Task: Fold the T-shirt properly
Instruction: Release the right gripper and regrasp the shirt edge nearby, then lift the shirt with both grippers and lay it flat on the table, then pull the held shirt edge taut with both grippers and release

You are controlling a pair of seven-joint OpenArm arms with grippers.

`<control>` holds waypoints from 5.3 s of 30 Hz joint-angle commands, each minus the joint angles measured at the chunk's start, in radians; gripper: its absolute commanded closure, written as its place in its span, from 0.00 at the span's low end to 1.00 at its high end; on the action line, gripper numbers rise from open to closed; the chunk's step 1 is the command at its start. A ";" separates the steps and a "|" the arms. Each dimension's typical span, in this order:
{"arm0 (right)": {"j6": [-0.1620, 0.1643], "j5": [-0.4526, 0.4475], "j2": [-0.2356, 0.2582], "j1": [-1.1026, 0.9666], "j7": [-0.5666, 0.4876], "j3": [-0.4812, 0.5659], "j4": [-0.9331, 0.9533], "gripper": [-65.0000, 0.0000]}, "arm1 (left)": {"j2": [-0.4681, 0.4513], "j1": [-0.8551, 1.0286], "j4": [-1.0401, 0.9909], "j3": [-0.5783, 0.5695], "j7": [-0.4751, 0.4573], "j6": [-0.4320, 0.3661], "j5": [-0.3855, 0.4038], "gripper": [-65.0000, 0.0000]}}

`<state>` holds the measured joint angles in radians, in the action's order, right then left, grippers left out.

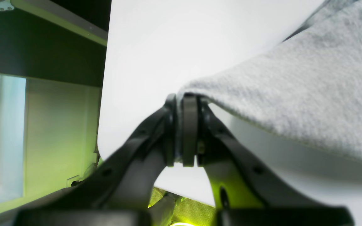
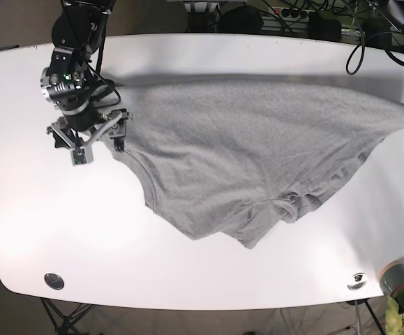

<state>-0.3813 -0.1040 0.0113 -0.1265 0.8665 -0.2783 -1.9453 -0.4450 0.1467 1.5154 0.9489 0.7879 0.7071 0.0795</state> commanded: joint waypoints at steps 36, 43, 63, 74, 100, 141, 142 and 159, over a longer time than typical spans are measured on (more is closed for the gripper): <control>0.002 -0.015 0.060 0.810 -0.530 0.357 1.360 0.25 | -0.031 -0.006 0.020 0.006 -0.018 -0.009 0.001 1.00; 0.002 -0.009 0.013 0.779 -0.530 0.357 1.363 0.28 | -0.031 -0.009 0.017 0.006 -0.018 -0.009 0.001 1.00; 0.012 -0.009 -0.012 0.743 -0.530 0.353 1.323 0.97 | -0.033 -0.015 0.021 -0.026 -0.018 -0.009 -0.001 1.00; 0.012 -0.016 0.094 0.700 -0.277 0.350 0.864 0.97 | -0.033 -0.187 0.113 -0.196 -0.009 -0.009 -0.002 1.00; -0.023 -0.013 0.249 1.223 -0.040 0.357 0.732 0.97 | -0.039 -0.990 -0.190 -0.640 -0.003 -0.083 -0.002 1.00; -0.138 -0.018 0.235 0.604 0.089 -0.006 0.154 0.97 | -0.004 -0.522 0.241 -0.367 0.084 -0.009 0.006 1.00; -0.138 -0.018 0.233 0.575 0.089 -0.014 0.149 0.97 | -0.002 -0.499 0.250 -0.365 0.084 -0.009 0.006 1.00; -0.140 -0.016 0.052 0.118 0.089 -0.143 -0.013 0.97 | 0.068 -0.129 0.265 -0.213 0.083 -0.009 0.009 1.00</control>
<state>-0.5251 -0.1131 0.0658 0.0013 0.9775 -0.4080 -1.9255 -0.3504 0.0135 1.7626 0.7101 0.8772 0.7090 0.1017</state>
